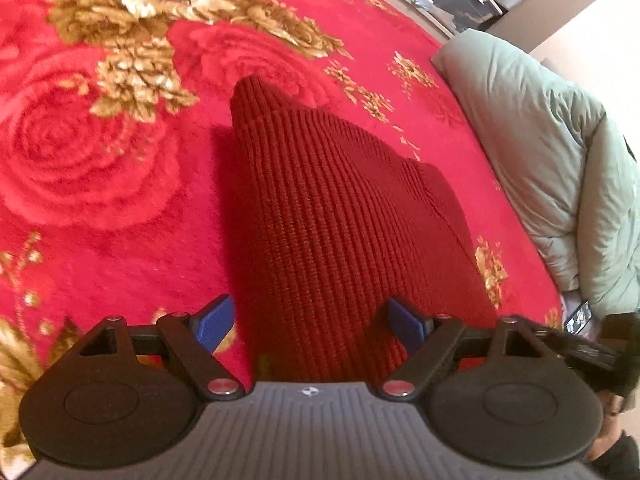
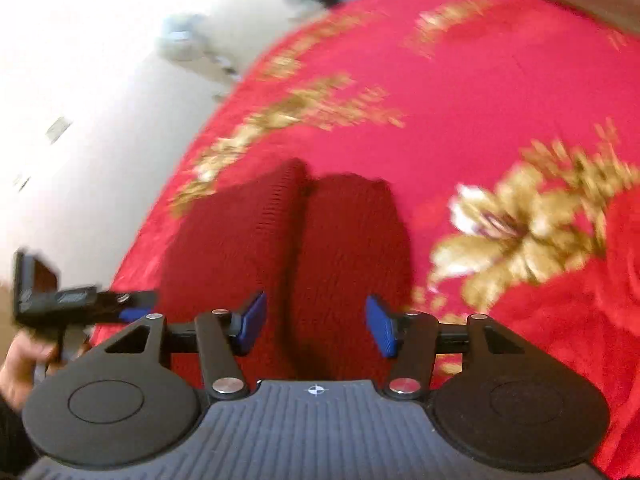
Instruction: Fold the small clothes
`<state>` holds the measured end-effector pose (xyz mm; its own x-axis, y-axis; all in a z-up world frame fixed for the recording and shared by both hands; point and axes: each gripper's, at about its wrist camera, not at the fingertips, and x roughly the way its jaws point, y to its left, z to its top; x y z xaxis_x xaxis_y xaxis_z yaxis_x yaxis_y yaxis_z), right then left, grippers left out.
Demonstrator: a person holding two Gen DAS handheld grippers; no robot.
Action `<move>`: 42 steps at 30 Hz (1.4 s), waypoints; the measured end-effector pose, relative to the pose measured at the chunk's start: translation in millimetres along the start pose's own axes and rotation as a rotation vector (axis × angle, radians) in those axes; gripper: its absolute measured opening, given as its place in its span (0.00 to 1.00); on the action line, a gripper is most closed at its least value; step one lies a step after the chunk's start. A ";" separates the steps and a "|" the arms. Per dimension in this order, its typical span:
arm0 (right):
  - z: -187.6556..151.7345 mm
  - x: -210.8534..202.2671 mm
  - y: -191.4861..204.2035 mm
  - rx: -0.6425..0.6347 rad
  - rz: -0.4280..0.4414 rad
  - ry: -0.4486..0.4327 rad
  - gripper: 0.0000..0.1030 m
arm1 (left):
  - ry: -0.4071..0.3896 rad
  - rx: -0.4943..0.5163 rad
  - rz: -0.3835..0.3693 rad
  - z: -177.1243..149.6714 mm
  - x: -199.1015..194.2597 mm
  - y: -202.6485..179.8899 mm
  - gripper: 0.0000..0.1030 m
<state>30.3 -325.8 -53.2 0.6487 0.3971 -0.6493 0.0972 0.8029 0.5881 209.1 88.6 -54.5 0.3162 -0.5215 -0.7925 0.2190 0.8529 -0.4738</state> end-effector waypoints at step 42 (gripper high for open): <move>58.4 72.2 66.2 -0.283 0.012 -0.329 0.45 | -0.340 0.038 0.170 68.8 -8.6 -13.5 0.74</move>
<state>127.6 -270.0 -33.0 0.8588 0.2814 -0.4281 -0.0934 0.9076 0.4094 266.9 80.0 -14.9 0.6381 -0.3563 -0.6826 0.1695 0.9297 -0.3269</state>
